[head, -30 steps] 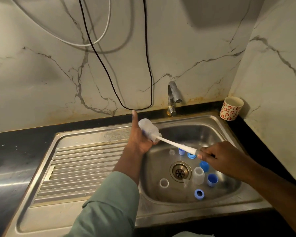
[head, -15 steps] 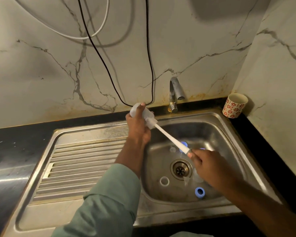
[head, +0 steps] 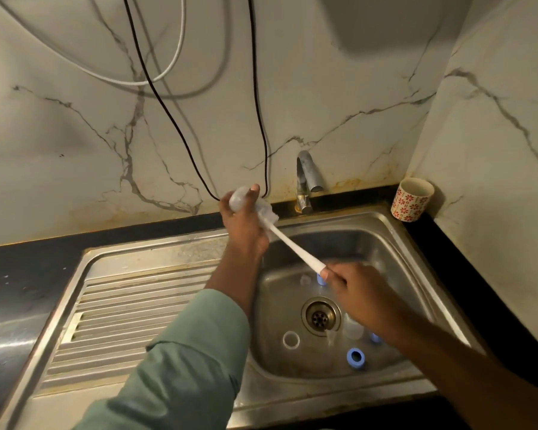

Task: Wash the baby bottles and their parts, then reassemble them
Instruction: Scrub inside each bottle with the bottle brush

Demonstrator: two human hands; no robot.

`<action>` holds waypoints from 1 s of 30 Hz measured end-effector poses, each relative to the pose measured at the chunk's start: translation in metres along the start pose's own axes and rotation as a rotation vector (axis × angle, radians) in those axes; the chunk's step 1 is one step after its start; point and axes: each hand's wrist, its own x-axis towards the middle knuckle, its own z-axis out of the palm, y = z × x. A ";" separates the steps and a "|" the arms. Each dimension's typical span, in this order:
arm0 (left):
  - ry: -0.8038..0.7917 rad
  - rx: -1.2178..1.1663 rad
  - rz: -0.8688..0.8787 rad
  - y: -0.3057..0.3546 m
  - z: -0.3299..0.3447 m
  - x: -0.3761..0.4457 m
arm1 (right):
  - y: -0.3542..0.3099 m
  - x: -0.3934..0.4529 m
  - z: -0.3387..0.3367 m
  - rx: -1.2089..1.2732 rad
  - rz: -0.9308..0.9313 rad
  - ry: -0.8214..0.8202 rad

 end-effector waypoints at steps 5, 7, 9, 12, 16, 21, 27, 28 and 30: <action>-0.062 -0.007 -0.189 0.006 -0.029 0.003 | 0.002 0.018 -0.065 0.320 0.086 -0.435; -0.110 -0.215 -0.184 0.010 -0.030 0.002 | 0.009 0.018 -0.067 0.500 0.126 -0.424; -0.038 -0.322 -0.114 0.012 -0.025 0.002 | 0.010 0.008 -0.038 0.603 0.187 -0.344; 0.132 -0.185 0.037 0.010 -0.024 0.005 | -0.002 -0.021 0.020 0.830 0.347 -0.314; 0.078 0.404 0.304 0.012 -0.046 0.011 | -0.009 -0.017 0.001 0.603 0.260 -0.397; 0.071 0.717 -0.040 0.026 -0.057 0.019 | -0.009 0.044 -0.071 -0.917 -0.556 0.173; 0.037 0.406 -0.312 0.025 -0.049 0.010 | 0.007 0.058 -0.086 -0.894 -0.614 0.249; 0.066 0.357 -0.249 0.023 -0.047 0.010 | 0.012 0.050 -0.072 -0.718 -0.464 0.140; 0.153 0.330 -0.053 0.016 -0.041 0.010 | 0.021 0.033 -0.034 -0.174 -0.111 -0.073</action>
